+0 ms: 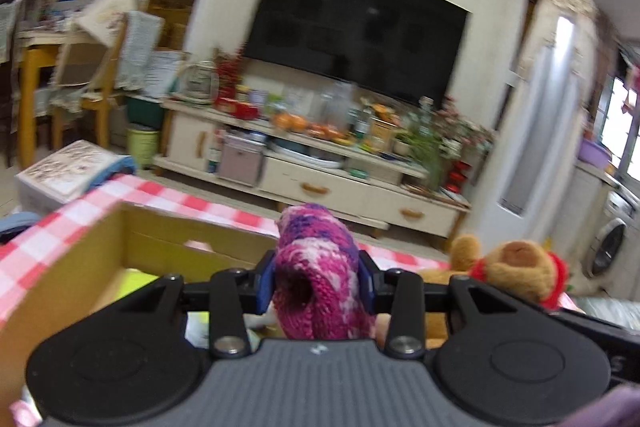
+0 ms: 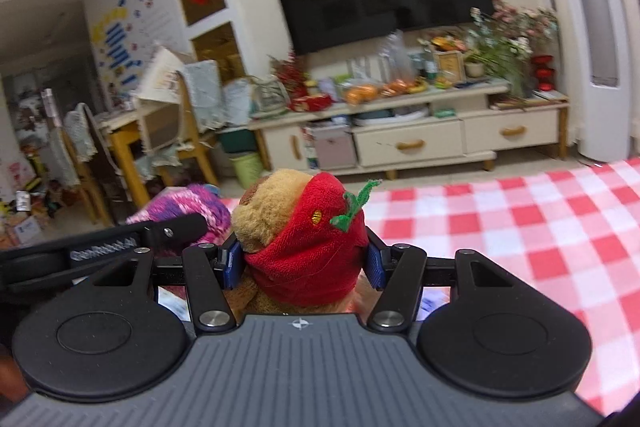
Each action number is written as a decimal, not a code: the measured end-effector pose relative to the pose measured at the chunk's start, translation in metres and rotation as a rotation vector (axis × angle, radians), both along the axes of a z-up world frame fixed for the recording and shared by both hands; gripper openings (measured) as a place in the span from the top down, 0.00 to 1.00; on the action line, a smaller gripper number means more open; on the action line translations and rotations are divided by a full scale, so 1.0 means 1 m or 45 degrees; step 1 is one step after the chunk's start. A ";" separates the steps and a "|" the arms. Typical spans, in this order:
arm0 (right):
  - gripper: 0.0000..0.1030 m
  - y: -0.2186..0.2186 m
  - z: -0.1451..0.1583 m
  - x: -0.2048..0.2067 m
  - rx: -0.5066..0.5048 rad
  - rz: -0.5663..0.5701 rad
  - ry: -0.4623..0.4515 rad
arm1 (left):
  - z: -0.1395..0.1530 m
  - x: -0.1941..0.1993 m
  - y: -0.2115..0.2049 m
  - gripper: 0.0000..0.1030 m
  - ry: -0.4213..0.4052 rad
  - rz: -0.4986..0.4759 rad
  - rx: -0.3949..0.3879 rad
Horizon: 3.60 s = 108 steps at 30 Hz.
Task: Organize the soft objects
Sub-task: 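Lift both items, carry them over the cardboard box and open both tools, then move the left tool to the brown fuzzy item while the right tool approaches the tissue pack, then close the left tool on the brown fuzzy item while the right tool grasps the tissue pack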
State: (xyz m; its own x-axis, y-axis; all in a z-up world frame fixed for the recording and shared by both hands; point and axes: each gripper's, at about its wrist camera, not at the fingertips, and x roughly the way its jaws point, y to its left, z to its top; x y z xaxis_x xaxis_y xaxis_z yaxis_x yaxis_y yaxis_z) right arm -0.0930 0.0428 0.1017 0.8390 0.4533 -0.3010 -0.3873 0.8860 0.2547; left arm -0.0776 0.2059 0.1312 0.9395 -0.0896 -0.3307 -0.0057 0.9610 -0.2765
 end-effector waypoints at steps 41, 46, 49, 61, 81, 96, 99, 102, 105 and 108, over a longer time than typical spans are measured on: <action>0.01 0.047 -0.009 0.024 -0.076 0.038 -0.027 | -0.010 0.023 0.066 0.09 0.164 0.383 -0.034; 0.01 0.025 -0.013 0.011 -0.095 -0.028 -0.048 | -0.010 0.022 0.053 0.08 0.150 0.344 -0.022; 0.01 0.017 -0.016 0.007 -0.119 -0.058 -0.055 | -0.009 0.023 0.045 0.06 0.141 0.323 -0.015; 0.01 0.000 -0.028 -0.002 -0.188 -0.119 -0.036 | -0.010 0.025 0.016 0.04 0.128 0.255 0.032; 0.00 -0.016 -0.044 -0.003 -0.214 -0.206 0.053 | -0.012 0.026 -0.028 0.01 0.113 0.154 0.154; 0.00 -0.029 -0.085 0.049 -0.358 -0.175 0.172 | -0.020 0.030 -0.064 0.01 0.118 0.077 0.304; 0.00 -0.026 -0.091 0.058 -0.394 -0.161 0.185 | -0.021 0.031 -0.070 0.01 0.115 0.089 0.343; 0.00 -0.025 -0.098 0.066 -0.425 -0.156 0.198 | -0.022 0.032 -0.074 0.01 0.110 0.109 0.361; 0.00 -0.024 -0.103 0.071 -0.434 -0.139 0.199 | -0.020 0.031 -0.075 0.01 0.092 0.131 0.364; 0.00 -0.021 -0.105 0.075 -0.443 -0.130 0.202 | -0.018 0.030 -0.076 0.01 0.071 0.141 0.366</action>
